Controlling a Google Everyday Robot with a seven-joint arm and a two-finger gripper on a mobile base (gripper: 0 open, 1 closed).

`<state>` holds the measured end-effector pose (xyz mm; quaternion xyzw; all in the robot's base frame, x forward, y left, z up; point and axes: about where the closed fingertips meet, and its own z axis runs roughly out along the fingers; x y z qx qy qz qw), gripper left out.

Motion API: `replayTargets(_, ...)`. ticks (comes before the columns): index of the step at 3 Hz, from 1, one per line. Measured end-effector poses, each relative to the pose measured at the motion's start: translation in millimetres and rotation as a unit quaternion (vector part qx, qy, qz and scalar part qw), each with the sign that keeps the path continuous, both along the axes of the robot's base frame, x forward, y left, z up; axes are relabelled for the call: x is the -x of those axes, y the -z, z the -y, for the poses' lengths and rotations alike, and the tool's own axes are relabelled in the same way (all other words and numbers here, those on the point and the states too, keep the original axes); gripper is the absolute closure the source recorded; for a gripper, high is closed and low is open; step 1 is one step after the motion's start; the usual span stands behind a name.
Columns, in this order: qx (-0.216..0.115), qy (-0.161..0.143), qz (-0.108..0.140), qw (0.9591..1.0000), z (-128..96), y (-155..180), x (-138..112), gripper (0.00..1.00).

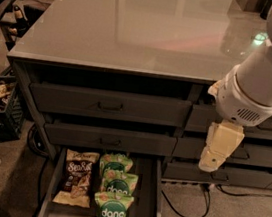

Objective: Pick brown chip bag from bottom drawer and place on counter

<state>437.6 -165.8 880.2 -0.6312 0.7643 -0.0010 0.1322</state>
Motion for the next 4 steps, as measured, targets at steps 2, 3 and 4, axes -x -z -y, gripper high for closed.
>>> replayTargets(2, -0.022, -0.013, -0.013, 0.9996, -18.8, 17.1, 12.1, 0.00)
replayTargets(3, -0.059, -0.027, -0.044, 0.9969, -64.2, 64.2, 26.1, 0.00)
replayTargets(4, -0.088, -0.037, -0.084, 0.9919, -110.7, 119.5, 36.0, 0.00)
